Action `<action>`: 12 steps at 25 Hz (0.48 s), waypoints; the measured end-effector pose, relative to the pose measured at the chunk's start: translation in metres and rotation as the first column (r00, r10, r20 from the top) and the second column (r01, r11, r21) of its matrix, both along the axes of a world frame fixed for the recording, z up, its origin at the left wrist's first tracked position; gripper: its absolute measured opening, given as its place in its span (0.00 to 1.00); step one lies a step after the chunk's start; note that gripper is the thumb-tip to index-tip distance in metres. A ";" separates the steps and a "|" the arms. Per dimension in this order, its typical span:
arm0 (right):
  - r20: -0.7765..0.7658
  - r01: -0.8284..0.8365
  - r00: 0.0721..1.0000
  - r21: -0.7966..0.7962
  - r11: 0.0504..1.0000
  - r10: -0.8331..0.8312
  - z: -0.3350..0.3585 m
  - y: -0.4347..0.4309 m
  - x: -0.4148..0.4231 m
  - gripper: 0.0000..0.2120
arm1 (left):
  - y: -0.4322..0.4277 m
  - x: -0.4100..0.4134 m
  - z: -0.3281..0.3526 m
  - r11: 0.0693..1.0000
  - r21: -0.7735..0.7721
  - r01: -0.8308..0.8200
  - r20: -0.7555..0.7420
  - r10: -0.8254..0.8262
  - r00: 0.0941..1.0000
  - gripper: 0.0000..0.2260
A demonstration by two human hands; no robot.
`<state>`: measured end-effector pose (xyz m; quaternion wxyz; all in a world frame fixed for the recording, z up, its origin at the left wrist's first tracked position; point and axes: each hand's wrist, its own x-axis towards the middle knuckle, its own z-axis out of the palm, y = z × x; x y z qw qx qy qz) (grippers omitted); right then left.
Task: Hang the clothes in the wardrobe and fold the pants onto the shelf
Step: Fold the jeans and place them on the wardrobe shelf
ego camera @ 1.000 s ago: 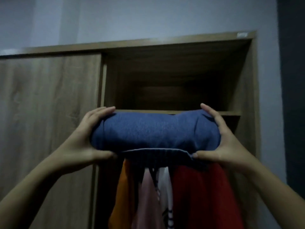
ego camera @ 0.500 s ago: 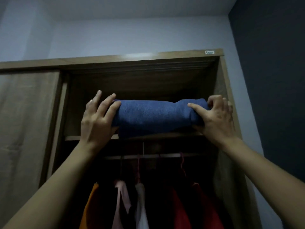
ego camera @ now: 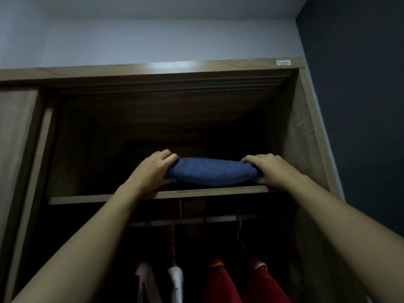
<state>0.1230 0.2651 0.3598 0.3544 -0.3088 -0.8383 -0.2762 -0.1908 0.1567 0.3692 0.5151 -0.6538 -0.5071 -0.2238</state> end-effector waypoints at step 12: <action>-0.034 -0.062 0.998 -0.744 0.665 0.054 0.017 -0.026 0.020 0.33 | -0.012 -0.014 -0.018 0.855 -0.488 0.178 0.392 0.033 0.919 0.23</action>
